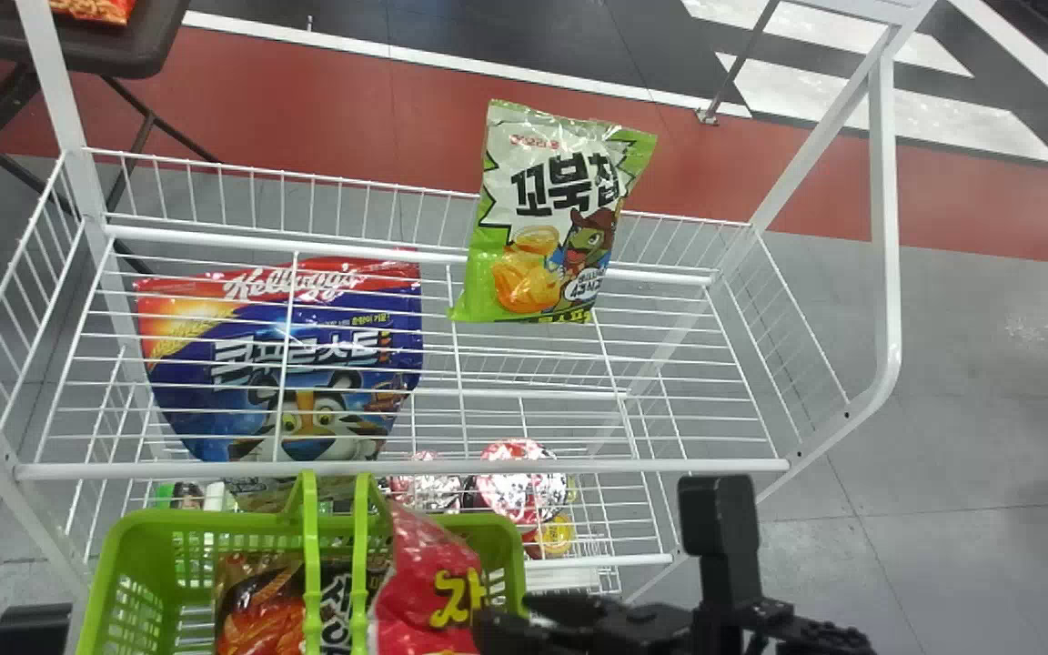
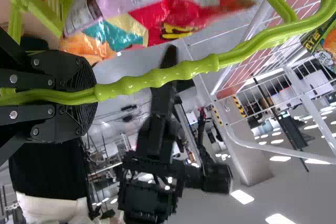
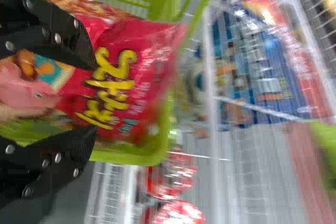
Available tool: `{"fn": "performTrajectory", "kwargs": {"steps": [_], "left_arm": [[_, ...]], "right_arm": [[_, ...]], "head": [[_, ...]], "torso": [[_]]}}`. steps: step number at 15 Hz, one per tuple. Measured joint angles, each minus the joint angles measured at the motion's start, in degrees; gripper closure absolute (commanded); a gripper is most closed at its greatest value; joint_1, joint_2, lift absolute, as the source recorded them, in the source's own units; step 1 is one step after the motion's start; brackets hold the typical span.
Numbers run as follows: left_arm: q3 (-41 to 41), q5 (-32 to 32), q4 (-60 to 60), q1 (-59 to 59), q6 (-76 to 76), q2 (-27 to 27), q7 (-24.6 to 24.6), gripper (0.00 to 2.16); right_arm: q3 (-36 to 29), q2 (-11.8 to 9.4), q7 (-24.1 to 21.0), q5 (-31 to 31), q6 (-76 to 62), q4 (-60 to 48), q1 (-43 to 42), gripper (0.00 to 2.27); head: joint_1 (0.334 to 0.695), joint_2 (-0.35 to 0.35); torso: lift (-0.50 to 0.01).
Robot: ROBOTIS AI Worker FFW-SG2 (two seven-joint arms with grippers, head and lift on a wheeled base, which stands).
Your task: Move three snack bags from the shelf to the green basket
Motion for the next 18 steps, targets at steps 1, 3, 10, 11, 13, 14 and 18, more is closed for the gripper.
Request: {"fn": "performTrajectory", "kwargs": {"steps": [1,3,10,11,13,14,18], "left_arm": [[0.0,0.0,0.1,-0.1,0.0,0.0,0.0,2.14],[0.0,0.1,0.3,-0.2,0.0,0.0,0.0,2.14],[-1.0,0.2,1.7,-1.8,0.1,0.7,0.4,2.14],[-1.1,0.4,1.8,-2.0,0.1,0.9,0.5,2.14],[-1.0,0.8,2.1,-2.2,0.2,1.2,0.5,2.14],[-0.8,1.0,2.2,-2.3,0.2,1.3,0.5,2.14],[-0.5,1.3,2.5,-2.0,0.1,1.4,0.3,2.14]], "right_arm": [[0.1,0.0,0.1,0.2,-5.4,-0.6,1.0,0.05],[0.3,0.1,1.2,0.5,-20.0,-0.9,3.1,0.05],[4.8,0.7,-3.5,4.2,-66.6,7.6,13.6,0.05],[4.9,1.1,-3.6,4.1,-67.8,8.9,14.9,0.05],[4.8,1.7,-3.8,4.0,-68.5,11.2,16.8,0.05],[4.4,2.0,-4.2,3.8,-68.3,12.3,17.5,0.05],[4.2,2.8,-5.0,3.0,-69.6,13.6,18.2,0.05]], "head": [[0.695,-0.35],[0.695,-0.35],[0.695,-0.35],[0.695,-0.35],[0.695,-0.35],[0.695,-0.35],[0.695,-0.35]], "torso": [[-0.048],[-0.048],[-0.048],[-0.048],[-0.048],[-0.048],[-0.048]]}}
